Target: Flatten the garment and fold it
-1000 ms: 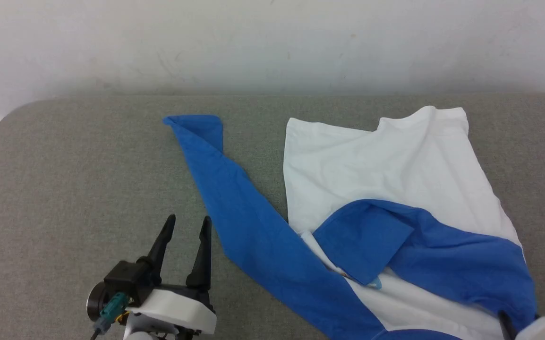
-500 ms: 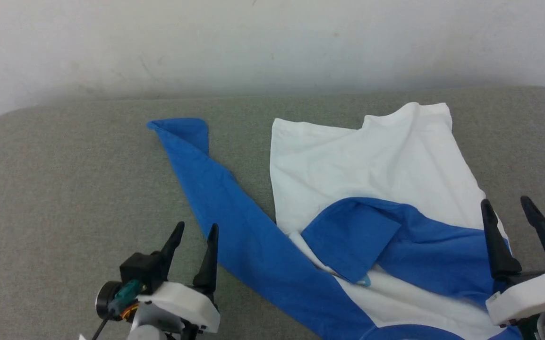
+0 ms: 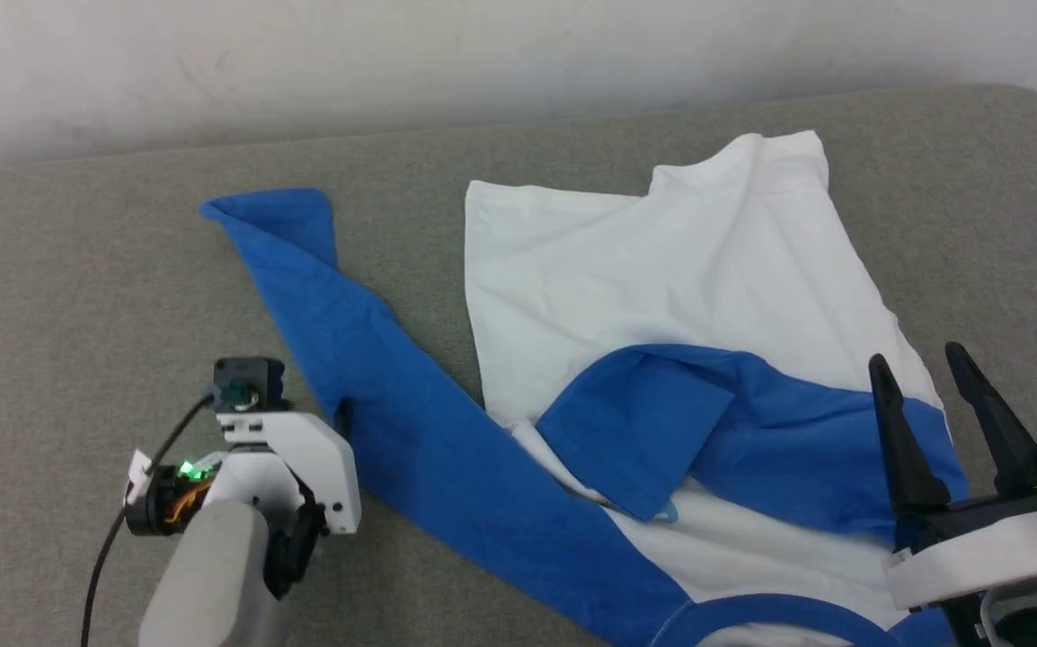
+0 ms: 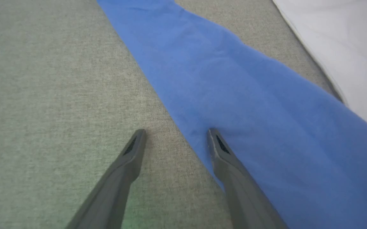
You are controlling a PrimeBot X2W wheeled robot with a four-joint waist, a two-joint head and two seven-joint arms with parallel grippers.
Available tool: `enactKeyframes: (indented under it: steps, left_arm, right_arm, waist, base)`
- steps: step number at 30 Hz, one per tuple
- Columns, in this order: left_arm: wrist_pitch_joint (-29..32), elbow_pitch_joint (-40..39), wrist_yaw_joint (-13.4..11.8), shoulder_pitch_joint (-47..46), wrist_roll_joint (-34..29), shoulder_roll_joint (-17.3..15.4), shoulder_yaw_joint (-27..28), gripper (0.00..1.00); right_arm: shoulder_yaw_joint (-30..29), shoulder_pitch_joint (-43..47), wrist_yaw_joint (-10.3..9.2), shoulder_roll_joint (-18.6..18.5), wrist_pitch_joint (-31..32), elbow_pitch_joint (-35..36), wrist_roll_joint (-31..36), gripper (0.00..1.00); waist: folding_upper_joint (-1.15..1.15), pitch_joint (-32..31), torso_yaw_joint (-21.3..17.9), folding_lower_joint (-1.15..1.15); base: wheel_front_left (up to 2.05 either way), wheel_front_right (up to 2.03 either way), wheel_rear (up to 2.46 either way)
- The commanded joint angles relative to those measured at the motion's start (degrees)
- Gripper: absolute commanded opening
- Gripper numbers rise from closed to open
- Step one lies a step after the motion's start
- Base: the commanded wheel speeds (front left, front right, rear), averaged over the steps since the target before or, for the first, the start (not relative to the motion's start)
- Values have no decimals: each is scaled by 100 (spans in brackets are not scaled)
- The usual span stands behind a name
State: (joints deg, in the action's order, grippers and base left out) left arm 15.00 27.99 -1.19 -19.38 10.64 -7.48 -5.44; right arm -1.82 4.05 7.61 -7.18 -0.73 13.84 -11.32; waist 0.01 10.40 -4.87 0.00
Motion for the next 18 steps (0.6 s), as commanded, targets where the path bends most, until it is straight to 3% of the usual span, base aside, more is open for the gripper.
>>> enactKeyframes:
  steps: [1,5,6,7,9,14,18]
  left_arm:
    - [292,143,57,0,81,12,-25,100]
    - [904,266,229,122,192,15,-155,100]
    - [1031,280,262,166,227,21,-177,64]
    - [1124,275,301,205,266,28,-193,0]
    - [1046,151,308,249,330,37,-159,0]
    - [31,-256,52,279,439,89,149,0]
    - [-495,-477,69,319,542,155,223,0]
  right_arm:
    - [18,-90,-12,28,-56,-45,14,100]
    - [24,-112,-12,56,-140,-167,38,100]
    - [26,-120,-12,58,-160,-199,46,100]
    - [31,-131,-12,62,-176,-231,53,100]
    - [34,-151,-12,71,-199,-293,58,100]
    - [-12,-161,-12,54,-197,-422,74,100]
    - [-67,-145,-12,53,-188,-465,54,100]
  waist:
    - [-1,130,-116,0]
    - [-1,176,-118,0]
    - [-1,180,-114,0]
    - [-1,180,-109,0]
    - [-1,166,-88,0]
    - [-1,4,9,0]
    - [-1,-158,58,0]
  base:
    - [0,0,0]
    - [0,0,0]
    - [0,0,0]
    - [0,0,0]
    - [0,0,0]
    - [0,0,0]
    - [0,0,0]
